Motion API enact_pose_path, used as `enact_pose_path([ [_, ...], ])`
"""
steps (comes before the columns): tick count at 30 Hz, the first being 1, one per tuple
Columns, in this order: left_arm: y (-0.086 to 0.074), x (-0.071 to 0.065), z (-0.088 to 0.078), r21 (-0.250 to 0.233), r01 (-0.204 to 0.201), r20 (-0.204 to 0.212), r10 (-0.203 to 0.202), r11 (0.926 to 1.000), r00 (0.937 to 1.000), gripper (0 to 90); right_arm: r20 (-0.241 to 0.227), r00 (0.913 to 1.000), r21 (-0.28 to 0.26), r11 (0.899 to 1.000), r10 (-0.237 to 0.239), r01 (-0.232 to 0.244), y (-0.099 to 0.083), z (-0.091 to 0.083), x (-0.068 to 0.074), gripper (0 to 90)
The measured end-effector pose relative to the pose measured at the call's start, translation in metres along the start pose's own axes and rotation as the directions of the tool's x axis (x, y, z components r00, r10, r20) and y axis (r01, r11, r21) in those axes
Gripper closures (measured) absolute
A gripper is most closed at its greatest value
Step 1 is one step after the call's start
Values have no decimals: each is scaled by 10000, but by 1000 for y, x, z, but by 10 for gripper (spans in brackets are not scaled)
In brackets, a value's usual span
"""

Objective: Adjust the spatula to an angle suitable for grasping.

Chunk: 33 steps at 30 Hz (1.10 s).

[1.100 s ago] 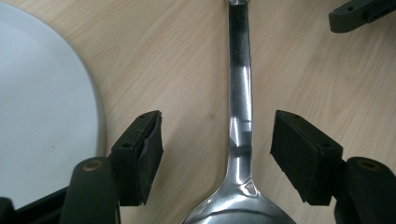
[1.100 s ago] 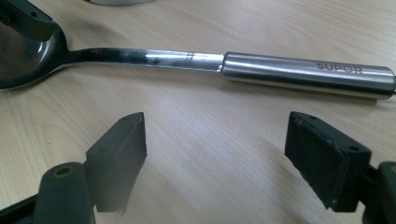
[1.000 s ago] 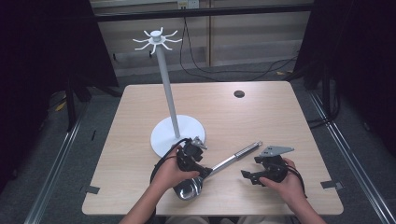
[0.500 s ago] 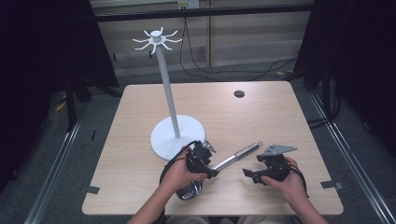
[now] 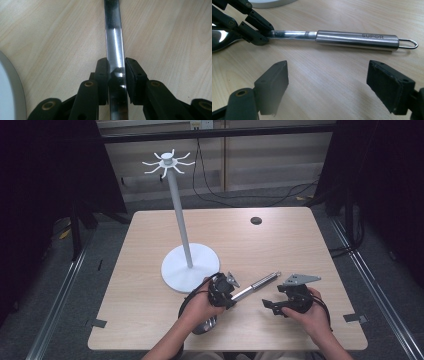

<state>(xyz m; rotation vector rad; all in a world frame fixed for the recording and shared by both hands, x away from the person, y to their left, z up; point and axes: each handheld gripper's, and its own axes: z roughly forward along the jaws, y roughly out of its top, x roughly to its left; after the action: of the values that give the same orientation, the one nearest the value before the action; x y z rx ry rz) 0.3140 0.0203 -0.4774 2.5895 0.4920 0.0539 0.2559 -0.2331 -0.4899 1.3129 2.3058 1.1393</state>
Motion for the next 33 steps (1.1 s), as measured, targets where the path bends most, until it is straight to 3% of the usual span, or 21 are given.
enact_pose_path([
  [1,1,0,-1,138,-89,43,88,9999,10000,742,5,10000,5,10000,-15,15,0,0,0,174],
  [2,0,-1,1,-65,-26,37,26,10000,10000,746,6,10000,10,10000,-13,13,0,0,0,174],
  [3,0,0,0,59,-297,104,296,9995,9995,750,4,10000,16,10000,-11,11,0,0,0,174],
  [4,-1,-3,1,-275,141,130,-137,9995,9998,750,-14,10000,-8,10000,-35,35,0,1,0,174],
  [6,-1,-1,-1,29,-234,75,233,9997,9997,751,-26,10000,-12,10000,-10,10,0,0,0,174],
  [12,-6,4,-9,-448,40,57,-38,9990,10000,753,-65,10000,-149,9999,41,-42,1,-1,0,174],
  [13,-6,7,-13,-416,-127,58,129,9991,9999,753,-113,9999,-196,9998,61,-63,2,-2,0,174],
  [14,-7,7,-15,-671,190,45,-187,9976,9998,753,-157,9998,-255,9996,97,-101,2,-2,1,173],
  [22,-7,9,-33,-1745,725,-224,-775,9820,9967,753,-575,9976,-905,9950,382,-433,10,-4,8,175],
  [23,-8,11,-35,-1722,585,-223,-633,9833,9977,753,-661,9967,-1014,9934,473,-538,12,-4,10,178],
  [26,-7,10,-37,-1864,799,-117,-835,9792,9964,753,-1032,9915,-1354,9864,794,-931,15,-1,13,192],
  [28,-6,11,-40,-1713,548,-238,-597,9837,9979,754,-1154,9889,-1482,9827,941,-1108,17,1,14,212],
  [33,0,10,-50,-2104,503,-253,-569,9763,9981,754,-1514,9781,-2074,9629,1427,-1726,24,7,17,262],
])
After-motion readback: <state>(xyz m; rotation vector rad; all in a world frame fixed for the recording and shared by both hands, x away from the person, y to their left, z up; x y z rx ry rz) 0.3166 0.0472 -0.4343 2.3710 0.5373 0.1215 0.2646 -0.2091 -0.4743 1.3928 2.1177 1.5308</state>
